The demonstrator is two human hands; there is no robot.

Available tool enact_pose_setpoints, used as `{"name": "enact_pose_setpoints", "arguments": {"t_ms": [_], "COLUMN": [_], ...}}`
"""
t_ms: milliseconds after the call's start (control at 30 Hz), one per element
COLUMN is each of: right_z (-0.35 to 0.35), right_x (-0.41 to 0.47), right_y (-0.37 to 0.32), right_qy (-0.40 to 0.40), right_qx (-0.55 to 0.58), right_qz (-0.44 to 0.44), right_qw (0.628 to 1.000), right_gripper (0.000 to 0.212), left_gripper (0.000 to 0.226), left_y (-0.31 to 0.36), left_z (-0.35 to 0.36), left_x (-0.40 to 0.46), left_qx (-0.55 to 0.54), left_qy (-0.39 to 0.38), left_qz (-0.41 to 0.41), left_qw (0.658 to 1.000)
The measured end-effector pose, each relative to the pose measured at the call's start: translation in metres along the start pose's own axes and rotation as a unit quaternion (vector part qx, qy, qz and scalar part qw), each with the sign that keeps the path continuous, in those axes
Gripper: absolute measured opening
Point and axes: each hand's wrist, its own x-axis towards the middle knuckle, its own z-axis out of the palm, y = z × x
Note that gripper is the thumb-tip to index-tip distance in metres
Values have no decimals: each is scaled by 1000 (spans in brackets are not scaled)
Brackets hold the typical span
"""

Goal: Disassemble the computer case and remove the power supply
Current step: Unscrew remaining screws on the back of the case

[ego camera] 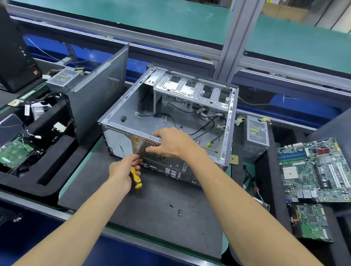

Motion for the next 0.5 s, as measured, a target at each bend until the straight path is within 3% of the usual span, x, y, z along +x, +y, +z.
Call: {"name": "enact_pose_setpoints", "arguments": {"t_ms": [500], "right_z": [2], "right_x": [-4], "right_y": [-7], "right_qy": [2], "right_qx": [-3], "right_qz": [46], "right_qw": [999], "right_gripper": [56], "left_gripper": [14], "left_y": [13], "left_z": [0], "left_x": [1], "left_qx": [33], "left_qy": [6], "left_qz": [-42], "left_qw": [999]}}
